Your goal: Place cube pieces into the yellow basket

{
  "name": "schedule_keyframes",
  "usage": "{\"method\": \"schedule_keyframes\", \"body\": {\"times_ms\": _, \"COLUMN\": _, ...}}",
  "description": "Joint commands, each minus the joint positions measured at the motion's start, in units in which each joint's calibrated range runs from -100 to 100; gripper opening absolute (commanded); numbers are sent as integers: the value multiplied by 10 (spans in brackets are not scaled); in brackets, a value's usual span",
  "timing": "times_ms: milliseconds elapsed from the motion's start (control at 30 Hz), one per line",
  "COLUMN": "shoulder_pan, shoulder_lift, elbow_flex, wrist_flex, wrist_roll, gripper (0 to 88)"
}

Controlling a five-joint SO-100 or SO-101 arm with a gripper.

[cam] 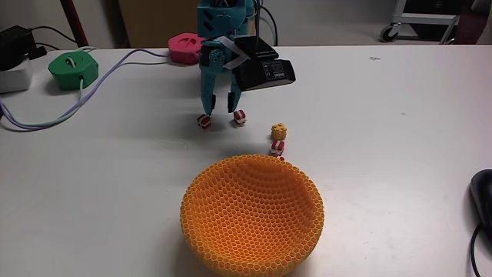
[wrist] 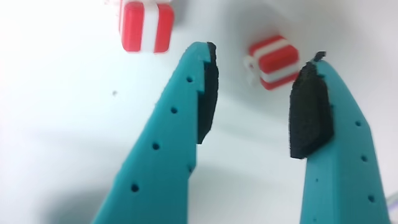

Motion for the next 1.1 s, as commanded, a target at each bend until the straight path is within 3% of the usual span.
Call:
{"method": "schedule_keyframes", "body": {"times_ms": 0, "shoulder_pan": 9, "shoulder_lift": 24, "elbow_flex": -20, "wrist_flex": -23, "wrist_roll": -5, "gripper": 213}}
{"method": "schedule_keyframes", "body": {"times_ms": 500, "shoulder_pan": 84, "shoulder_lift": 95, "elbow_flex": 40, "wrist_flex": -161, "wrist_roll": -28, "gripper": 174}}
{"method": "schedule_keyframes", "body": {"times_ms": 567, "shoulder_pan": 86, "shoulder_lift": 114, "elbow_flex": 47, "wrist_flex": -182, "wrist_roll": -37, "gripper": 117}}
{"method": "schedule_keyframes", "body": {"times_ms": 633, "shoulder_pan": 88, "shoulder_lift": 127, "elbow_flex": 54, "wrist_flex": -184, "wrist_roll": -55, "gripper": 4}}
{"method": "schedule_keyframes", "body": {"times_ms": 767, "shoulder_pan": 85, "shoulder_lift": 127, "elbow_flex": 48, "wrist_flex": -214, "wrist_roll": -43, "gripper": 0}}
{"method": "schedule_keyframes", "body": {"times_ms": 900, "shoulder_pan": 61, "shoulder_lift": 135, "elbow_flex": -79, "wrist_flex": -200, "wrist_roll": -18, "gripper": 0}}
{"method": "schedule_keyframes", "body": {"times_ms": 1067, "shoulder_pan": -20, "shoulder_lift": 258, "elbow_flex": -388, "wrist_flex": -239, "wrist_roll": 7, "gripper": 0}}
